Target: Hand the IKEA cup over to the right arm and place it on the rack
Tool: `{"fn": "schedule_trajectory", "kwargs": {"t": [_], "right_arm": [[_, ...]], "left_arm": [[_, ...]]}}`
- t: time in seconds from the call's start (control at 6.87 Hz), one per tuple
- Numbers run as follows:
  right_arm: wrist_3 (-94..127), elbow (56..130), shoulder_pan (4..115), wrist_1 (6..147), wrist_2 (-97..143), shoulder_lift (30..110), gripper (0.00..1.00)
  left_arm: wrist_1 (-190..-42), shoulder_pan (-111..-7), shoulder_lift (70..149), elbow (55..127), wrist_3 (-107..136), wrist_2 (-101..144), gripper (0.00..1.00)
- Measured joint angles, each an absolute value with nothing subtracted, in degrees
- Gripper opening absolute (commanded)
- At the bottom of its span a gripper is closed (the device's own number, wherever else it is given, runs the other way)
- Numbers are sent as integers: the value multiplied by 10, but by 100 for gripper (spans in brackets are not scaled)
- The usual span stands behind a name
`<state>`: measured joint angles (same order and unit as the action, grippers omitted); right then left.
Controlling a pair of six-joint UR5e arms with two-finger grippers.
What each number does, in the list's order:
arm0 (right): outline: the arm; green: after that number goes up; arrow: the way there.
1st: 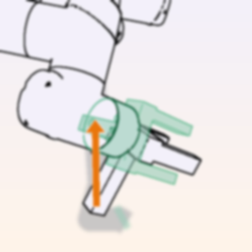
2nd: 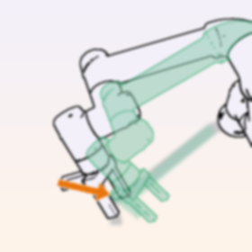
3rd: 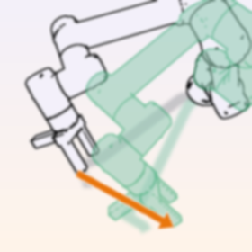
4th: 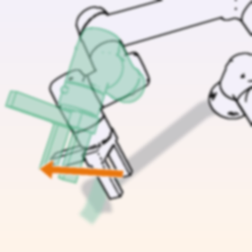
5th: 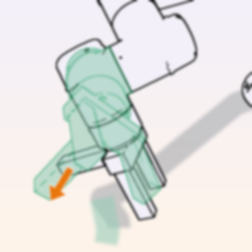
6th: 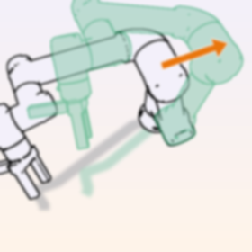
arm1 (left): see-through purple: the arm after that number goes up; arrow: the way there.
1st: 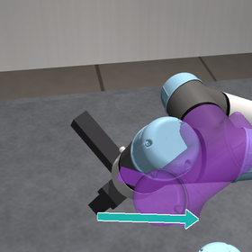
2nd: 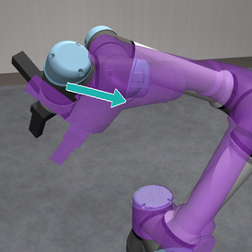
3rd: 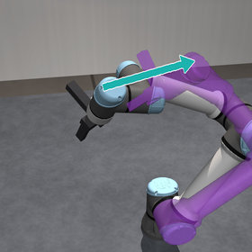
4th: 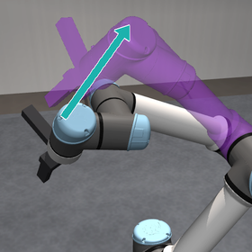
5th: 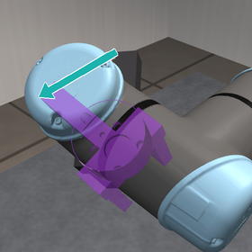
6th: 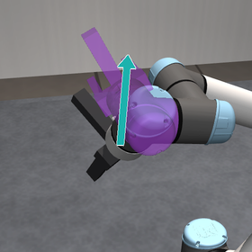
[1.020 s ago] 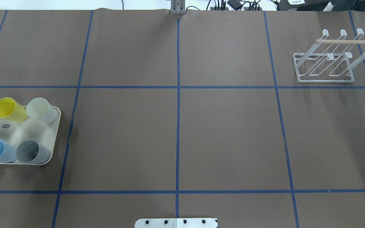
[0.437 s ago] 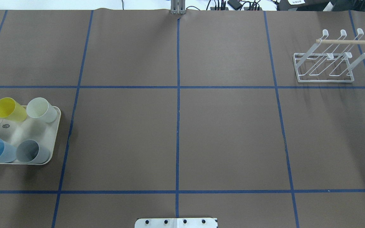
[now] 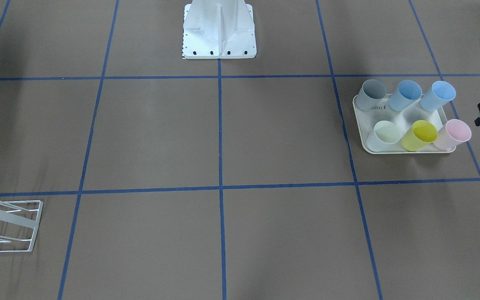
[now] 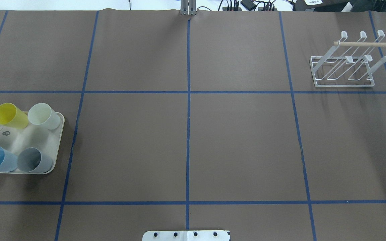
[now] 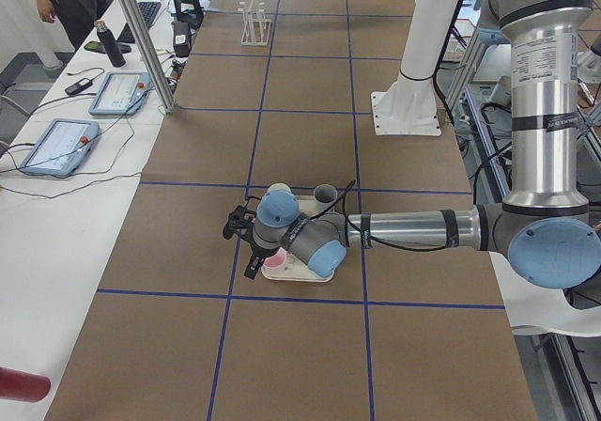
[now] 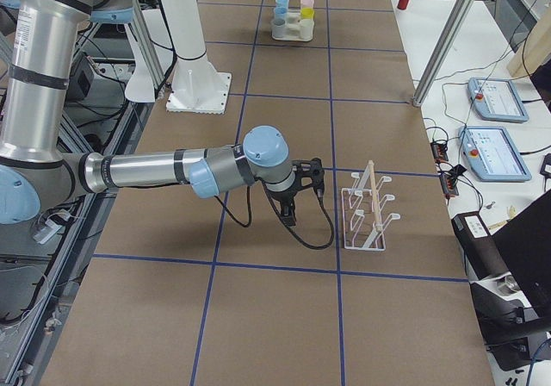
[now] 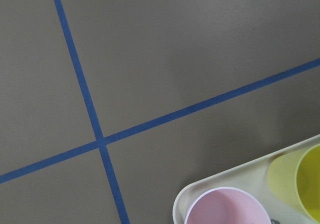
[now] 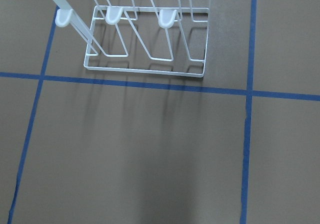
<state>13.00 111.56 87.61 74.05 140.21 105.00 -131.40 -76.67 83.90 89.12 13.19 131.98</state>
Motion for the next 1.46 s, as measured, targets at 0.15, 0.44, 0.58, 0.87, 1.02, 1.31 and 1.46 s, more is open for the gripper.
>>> {"fn": "schedule_trajectory", "kwargs": {"t": [0.15,0.44,0.58,0.87,1.02,1.31,1.46], "right_arm": [[130,1116,876,740,1400,1050,100],[129,1117,876,737,1397,1050,100],[129,1116,876,726,1396,1050,100],[127,1113,876,704,1397,1051,100],[125,1112,876,700,1397,1051,100],[123,1111,876,699,1397,1049,100],[122,1112,875,699,1398,1049,100]], "left_arm": [[-1314,-766,840,888,135,1321,91],[-1315,-765,847,877,152,1321,91],[-1318,-765,848,871,156,1321,91],[-1321,-764,853,855,157,1321,92],[-1322,-761,856,843,157,1321,92],[-1322,-749,863,828,158,1325,92],[-1322,-742,865,824,157,1325,92]]}}
